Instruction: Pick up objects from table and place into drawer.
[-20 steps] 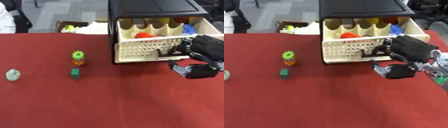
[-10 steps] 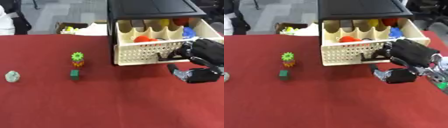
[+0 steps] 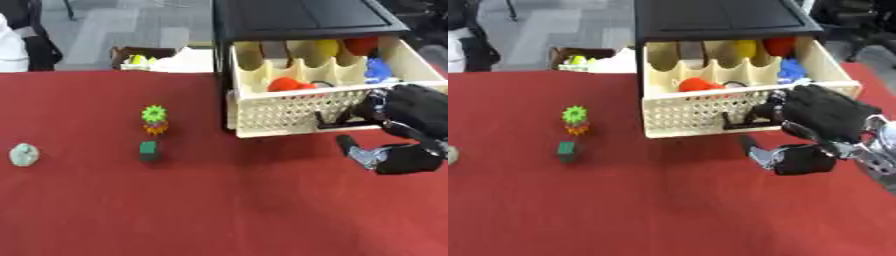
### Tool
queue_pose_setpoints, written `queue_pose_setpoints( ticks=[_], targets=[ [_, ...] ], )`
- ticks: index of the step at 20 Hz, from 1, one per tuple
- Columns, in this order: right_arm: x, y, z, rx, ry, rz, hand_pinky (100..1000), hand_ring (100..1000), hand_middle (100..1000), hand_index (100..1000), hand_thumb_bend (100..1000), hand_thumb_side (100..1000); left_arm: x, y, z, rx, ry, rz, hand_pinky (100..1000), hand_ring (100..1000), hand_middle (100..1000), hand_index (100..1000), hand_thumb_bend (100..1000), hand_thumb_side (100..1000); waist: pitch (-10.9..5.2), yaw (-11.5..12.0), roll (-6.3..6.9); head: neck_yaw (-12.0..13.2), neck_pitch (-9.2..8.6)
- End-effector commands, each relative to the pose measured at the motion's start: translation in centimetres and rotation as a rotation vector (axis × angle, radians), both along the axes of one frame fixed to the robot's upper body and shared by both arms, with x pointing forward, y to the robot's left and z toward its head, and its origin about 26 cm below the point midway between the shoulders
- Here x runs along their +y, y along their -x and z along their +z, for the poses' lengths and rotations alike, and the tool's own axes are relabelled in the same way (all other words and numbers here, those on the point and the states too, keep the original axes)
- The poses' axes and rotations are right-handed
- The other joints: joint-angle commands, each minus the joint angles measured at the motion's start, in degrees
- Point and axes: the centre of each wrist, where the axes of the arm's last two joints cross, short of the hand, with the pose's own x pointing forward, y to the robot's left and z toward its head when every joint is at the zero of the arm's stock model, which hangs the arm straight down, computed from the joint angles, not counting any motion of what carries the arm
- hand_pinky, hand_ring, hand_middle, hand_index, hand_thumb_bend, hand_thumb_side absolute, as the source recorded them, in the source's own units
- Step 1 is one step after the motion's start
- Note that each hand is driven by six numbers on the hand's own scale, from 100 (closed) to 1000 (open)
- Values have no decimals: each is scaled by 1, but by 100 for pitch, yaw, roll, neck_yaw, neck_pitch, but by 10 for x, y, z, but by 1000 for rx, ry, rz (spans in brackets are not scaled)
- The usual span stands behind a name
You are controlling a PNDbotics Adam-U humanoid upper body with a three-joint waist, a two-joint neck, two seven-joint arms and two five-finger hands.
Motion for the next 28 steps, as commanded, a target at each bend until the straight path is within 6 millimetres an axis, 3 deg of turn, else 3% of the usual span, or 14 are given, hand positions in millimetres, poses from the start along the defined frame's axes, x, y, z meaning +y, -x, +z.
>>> queue_pose_setpoints(
  ticks=[1,16,28],
  targets=[
    [1,4,9,-30,41,21,100,100,100,697,100,1000,2,2,6,-23,-11,6,675,716,722,807,100,857,-115,-5,4,8,-59],
    [-2,6,0,-37,45,24,100,100,100,698,100,1000,2,2,5,-21,-9,8,674,717,722,807,100,856,-148,-33,7,8,-70],
    [1,4,11,-37,-5,80,100,100,100,757,100,1000,1,2,6,-20,-9,4,674,718,722,806,100,856,-181,-15,-23,-9,-68]
  ],
)
